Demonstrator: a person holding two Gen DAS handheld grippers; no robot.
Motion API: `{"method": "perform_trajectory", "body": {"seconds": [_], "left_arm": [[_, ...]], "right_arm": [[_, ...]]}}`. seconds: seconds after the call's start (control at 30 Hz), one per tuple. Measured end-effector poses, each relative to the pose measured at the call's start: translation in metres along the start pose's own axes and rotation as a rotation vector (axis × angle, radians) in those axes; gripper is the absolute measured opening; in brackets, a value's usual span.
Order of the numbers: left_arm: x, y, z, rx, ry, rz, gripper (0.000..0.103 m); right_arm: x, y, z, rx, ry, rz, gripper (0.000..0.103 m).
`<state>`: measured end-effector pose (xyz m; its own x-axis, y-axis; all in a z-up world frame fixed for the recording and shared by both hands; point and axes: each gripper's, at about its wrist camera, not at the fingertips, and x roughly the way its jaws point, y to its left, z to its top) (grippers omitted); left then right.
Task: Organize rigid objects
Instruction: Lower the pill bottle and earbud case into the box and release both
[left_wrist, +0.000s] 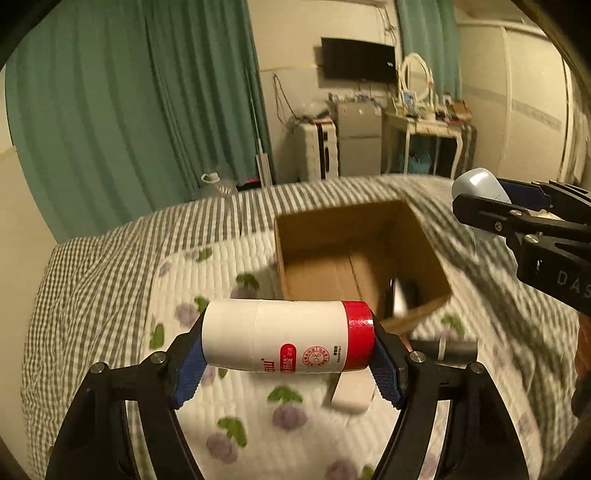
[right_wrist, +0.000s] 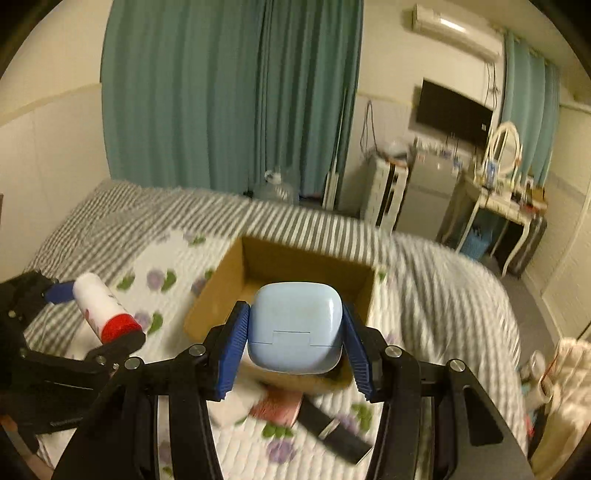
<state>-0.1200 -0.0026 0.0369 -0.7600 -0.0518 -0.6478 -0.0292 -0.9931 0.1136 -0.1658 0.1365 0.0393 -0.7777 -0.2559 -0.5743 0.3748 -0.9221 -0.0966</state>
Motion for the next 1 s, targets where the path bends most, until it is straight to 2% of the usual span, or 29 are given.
{"method": "perform_trajectory", "body": {"seconds": [0.13, 0.27, 0.6, 0.73, 0.8, 0.93, 1.0], "left_arm": [[0.034, -0.009, 0.019, -0.027, 0.011, -0.004, 0.077], [0.083, -0.022, 0.023, -0.041, 0.054, 0.0, 0.077], [0.168, -0.045, 0.006, -0.041, 0.112, 0.015, 0.077], [0.176, -0.048, 0.0, -0.021, 0.12, -0.021, 0.078], [0.175, -0.05, -0.001, -0.001, 0.119, -0.014, 0.08], [0.154, -0.048, 0.004, 0.006, 0.053, 0.007, 0.1], [0.14, -0.046, 0.009, 0.006, 0.03, 0.004, 0.1]], "right_arm": [[0.014, -0.015, 0.024, -0.021, -0.021, -0.003, 0.05], [0.044, -0.03, 0.029, -0.016, -0.013, -0.008, 0.05], [0.129, -0.053, -0.004, 0.001, 0.061, 0.023, 0.05], [0.139, -0.055, -0.016, -0.018, 0.079, 0.023, 0.05], [0.142, -0.059, -0.021, -0.009, 0.084, 0.023, 0.05], [0.144, -0.063, -0.022, 0.01, 0.091, 0.031, 0.05], [0.141, -0.06, -0.021, 0.003, 0.093, 0.026, 0.05]]}}
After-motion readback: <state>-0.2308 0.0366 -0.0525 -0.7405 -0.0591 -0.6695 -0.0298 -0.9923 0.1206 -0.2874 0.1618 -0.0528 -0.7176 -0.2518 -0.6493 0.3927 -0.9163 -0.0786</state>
